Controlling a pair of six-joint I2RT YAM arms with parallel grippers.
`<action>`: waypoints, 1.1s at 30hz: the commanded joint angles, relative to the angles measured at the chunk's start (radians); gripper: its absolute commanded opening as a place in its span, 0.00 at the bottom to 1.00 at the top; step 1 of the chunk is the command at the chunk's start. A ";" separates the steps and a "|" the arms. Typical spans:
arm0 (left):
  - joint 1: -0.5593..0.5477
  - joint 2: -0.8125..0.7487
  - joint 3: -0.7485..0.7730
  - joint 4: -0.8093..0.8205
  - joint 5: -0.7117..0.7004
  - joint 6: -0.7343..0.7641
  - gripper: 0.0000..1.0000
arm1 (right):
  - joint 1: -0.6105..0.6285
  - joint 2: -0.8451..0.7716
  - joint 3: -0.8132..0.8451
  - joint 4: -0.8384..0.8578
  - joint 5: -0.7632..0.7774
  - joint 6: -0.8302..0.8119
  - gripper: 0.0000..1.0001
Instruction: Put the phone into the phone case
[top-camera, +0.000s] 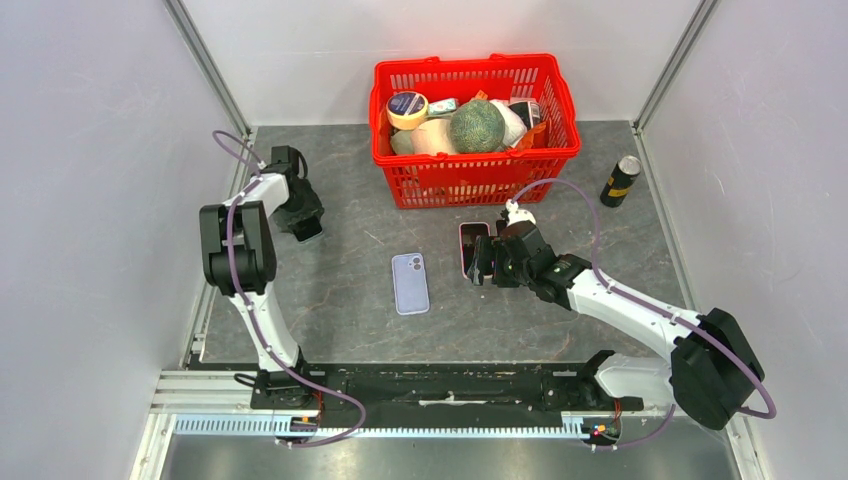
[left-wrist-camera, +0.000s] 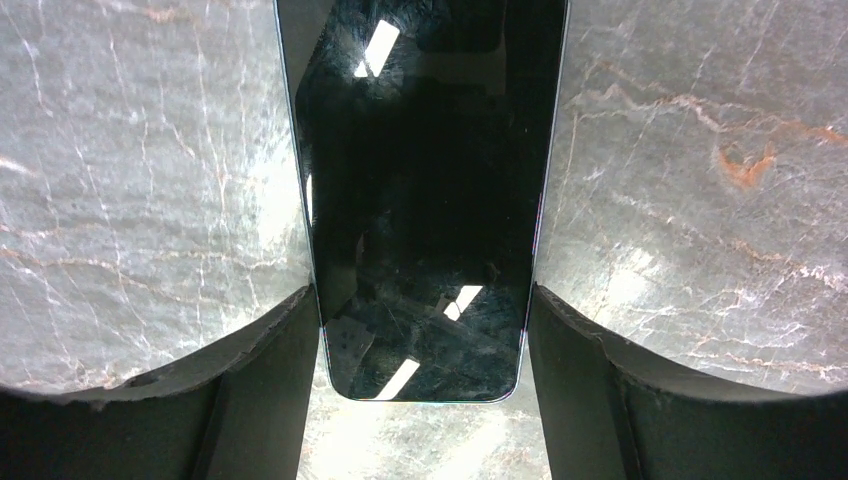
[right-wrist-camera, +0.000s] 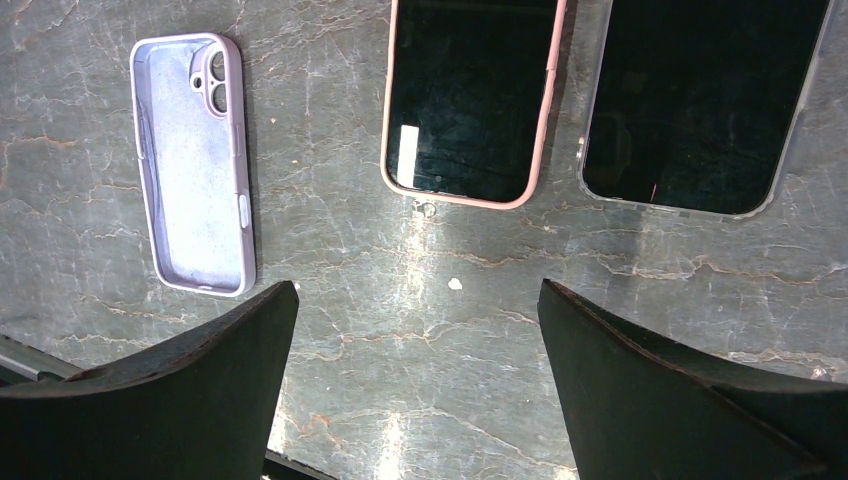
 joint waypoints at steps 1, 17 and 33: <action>-0.005 -0.030 -0.090 -0.057 0.064 -0.113 0.47 | -0.002 0.000 0.004 0.031 -0.009 -0.014 0.97; -0.275 -0.407 -0.597 0.133 0.085 -0.345 0.40 | -0.002 0.055 0.016 0.038 -0.041 -0.014 0.97; -0.510 -0.836 -0.905 0.188 0.165 -0.547 0.38 | -0.002 0.293 0.180 0.086 -0.343 0.034 0.96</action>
